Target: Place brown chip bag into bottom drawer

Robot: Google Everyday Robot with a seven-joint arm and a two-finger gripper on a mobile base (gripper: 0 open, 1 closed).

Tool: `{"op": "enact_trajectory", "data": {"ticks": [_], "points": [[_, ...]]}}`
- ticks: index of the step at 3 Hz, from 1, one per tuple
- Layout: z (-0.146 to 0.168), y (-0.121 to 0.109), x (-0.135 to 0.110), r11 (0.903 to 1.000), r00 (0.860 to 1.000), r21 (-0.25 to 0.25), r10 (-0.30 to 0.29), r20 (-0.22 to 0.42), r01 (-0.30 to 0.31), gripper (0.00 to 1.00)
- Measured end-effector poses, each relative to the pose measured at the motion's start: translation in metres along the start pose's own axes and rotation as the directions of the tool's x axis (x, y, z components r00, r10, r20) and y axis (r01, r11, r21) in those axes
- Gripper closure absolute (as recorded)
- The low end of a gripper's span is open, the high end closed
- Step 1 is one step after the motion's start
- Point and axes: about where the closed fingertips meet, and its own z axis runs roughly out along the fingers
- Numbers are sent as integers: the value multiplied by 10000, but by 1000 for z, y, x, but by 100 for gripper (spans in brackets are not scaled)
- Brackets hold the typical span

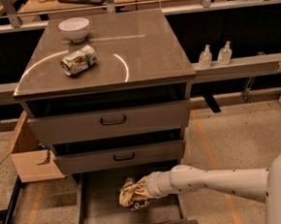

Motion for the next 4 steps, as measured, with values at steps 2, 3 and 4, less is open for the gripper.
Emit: {"op": "enact_trajectory", "data": {"ticks": [2,3,4], "points": [[53,0,25,9984,9971,89,558,523,-563,81],[78,3,36,9945,9933,204,1019,553,-1031,58],[105,9,50,9875,9865,81,1569,477,-1574,28]]}}
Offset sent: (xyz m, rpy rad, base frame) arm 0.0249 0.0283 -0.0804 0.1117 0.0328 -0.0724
